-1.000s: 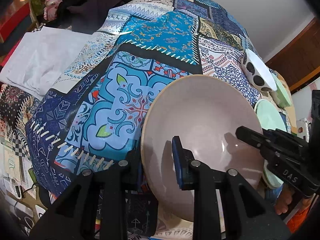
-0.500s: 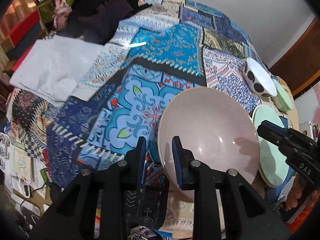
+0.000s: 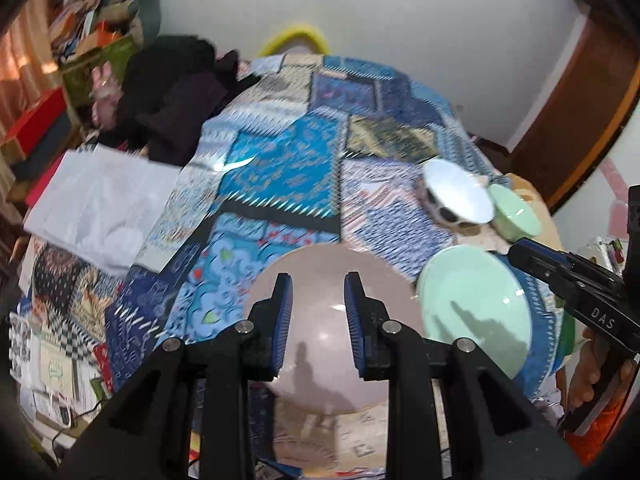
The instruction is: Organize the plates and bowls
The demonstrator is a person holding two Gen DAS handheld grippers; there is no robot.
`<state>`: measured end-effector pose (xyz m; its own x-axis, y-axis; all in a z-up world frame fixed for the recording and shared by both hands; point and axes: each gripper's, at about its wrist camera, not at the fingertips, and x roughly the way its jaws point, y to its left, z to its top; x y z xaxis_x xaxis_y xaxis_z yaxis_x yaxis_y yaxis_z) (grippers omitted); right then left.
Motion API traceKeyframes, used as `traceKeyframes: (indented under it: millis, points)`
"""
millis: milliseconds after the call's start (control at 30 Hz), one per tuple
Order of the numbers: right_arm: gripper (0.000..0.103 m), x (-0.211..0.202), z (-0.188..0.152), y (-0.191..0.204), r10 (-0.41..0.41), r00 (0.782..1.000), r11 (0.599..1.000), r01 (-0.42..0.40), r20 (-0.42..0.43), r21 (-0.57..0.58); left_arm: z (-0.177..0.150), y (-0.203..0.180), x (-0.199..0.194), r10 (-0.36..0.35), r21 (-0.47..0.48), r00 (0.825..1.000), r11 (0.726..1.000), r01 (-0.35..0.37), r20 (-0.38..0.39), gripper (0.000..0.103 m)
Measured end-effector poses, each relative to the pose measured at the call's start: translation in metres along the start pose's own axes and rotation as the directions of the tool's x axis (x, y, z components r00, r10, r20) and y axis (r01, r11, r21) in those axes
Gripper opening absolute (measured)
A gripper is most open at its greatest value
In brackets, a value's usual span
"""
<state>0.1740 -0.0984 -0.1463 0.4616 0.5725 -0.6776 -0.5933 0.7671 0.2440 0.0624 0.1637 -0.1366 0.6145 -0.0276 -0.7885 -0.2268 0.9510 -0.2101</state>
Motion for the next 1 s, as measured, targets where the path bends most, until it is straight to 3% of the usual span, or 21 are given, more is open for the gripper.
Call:
traceKeyframes:
  millis: [333,467,600,867,1000]
  points:
    - [0.053,-0.030,0.005,-0.042,-0.070,0.995,0.997,0.066,0.075,0.046,0.024,-0.060,0.001,-0.061,0.101,0.997,0.993,0.055,0.052,0.032]
    - [0.060,-0.030,0.007,-0.059,-0.152,0.984,0.988,0.150,0.093,0.028,0.036,-0.083,0.012,-0.074,0.129,0.995,0.989,0.066,0.060,0.043]
    - [0.061,-0.023,0.010,-0.082,-0.174,0.982,0.984,0.170,0.072,0.055,0.048,-0.100,0.027,-0.082,0.154,0.995,0.985,0.071,0.064,0.055]
    - [0.061,0.000,0.013,-0.121,-0.163,0.987,0.980,0.161,0.013,0.114,0.073,-0.125,0.082,-0.094,0.163,0.995,0.982,0.097,-0.030,0.059]
    - [0.061,0.025,0.013,-0.135,-0.142,0.988,0.981,0.148,-0.056,0.126,0.083,-0.134,0.117,-0.081,0.170,0.993,0.981,0.095,-0.088,0.059]
